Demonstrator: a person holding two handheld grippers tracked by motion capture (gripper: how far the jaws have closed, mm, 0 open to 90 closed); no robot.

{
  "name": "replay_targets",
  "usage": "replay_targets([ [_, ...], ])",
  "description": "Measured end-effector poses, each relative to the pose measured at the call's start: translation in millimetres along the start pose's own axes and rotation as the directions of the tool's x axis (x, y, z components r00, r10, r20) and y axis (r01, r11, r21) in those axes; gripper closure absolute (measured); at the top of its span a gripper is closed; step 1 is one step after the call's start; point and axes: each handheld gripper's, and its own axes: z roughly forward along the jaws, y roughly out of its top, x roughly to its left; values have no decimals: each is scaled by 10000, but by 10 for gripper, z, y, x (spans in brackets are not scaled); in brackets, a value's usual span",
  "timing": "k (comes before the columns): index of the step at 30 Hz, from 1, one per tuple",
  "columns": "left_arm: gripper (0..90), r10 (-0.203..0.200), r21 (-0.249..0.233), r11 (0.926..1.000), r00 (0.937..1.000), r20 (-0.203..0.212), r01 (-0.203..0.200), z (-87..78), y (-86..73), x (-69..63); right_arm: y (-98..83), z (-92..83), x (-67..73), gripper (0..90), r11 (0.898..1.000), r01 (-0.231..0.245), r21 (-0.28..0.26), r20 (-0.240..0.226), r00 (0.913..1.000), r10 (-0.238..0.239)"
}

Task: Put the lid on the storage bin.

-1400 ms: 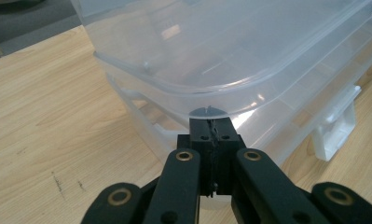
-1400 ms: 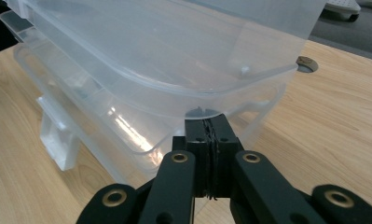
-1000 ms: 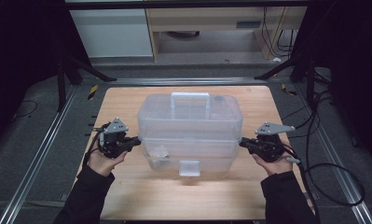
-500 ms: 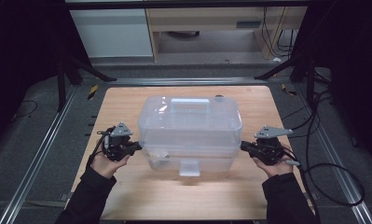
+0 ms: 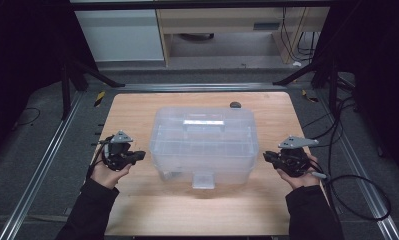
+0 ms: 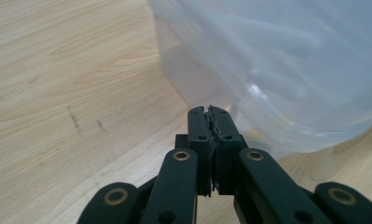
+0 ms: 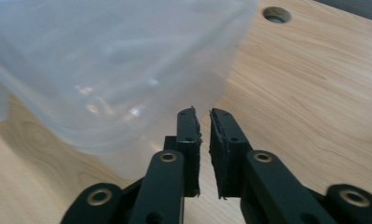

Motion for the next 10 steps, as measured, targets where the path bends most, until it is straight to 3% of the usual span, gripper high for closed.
replay_targets([
  [6, 777, -248, 40, 9997, 9987, -436, 250, 68, -89, 164, -145, 41, -196, 596, 9987, -485, -128, 694, 9964, 492],
  [10, 677, -364, 476, 9980, 9952, -904, 408, 181, -192, 300, -252, 114, -303, 440, 9974, -717, 37, 1287, 9892, 706],
])
